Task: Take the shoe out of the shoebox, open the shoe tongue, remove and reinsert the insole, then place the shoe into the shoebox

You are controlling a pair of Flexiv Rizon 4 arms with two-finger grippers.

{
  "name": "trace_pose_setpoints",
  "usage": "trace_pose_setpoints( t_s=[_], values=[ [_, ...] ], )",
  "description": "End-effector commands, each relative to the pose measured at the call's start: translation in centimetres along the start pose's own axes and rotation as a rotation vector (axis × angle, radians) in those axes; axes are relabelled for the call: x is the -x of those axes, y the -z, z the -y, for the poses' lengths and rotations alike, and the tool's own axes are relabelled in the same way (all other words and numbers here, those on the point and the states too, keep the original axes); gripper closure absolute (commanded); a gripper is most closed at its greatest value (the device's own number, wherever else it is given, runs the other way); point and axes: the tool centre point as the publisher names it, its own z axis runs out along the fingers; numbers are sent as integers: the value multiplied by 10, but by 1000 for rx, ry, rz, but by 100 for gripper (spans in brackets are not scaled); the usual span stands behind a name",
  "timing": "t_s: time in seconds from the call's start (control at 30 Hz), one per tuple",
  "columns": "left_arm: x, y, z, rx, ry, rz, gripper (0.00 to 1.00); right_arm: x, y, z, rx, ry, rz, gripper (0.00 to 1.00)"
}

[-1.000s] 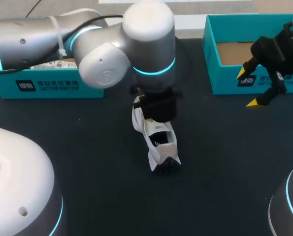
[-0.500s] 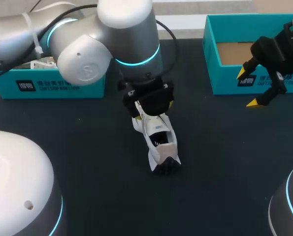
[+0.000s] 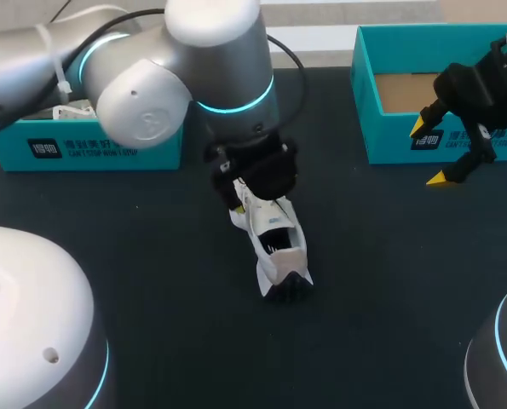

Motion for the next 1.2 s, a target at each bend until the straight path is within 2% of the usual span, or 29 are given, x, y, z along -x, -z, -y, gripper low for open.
trace_pose_setpoints(
  t_s=[0.03, 0.17, 0.2, 0.27, 1.2],
  values=[
    [2, 6, 7, 87, 916, -222, 0, 1, -1, -1, -3, -1, -2, 0],
    [-13, 14, 12, 177, 1473, -324, 0, 1, -1, -1, -3, -1, -2, 0],
    [-22, 16, 12, 156, 1628, -317, 0, 1, -1, -1, -3, -1, -2, 0],
    [-37, 19, 17, 147, 1775, -326, 0, 1, -1, -1, -3, -1, -2, 0],
    [-37, 19, 17, 147, 1775, -326, 0, 1, -1, -1, -3, -1, -2, 0]
  ],
)
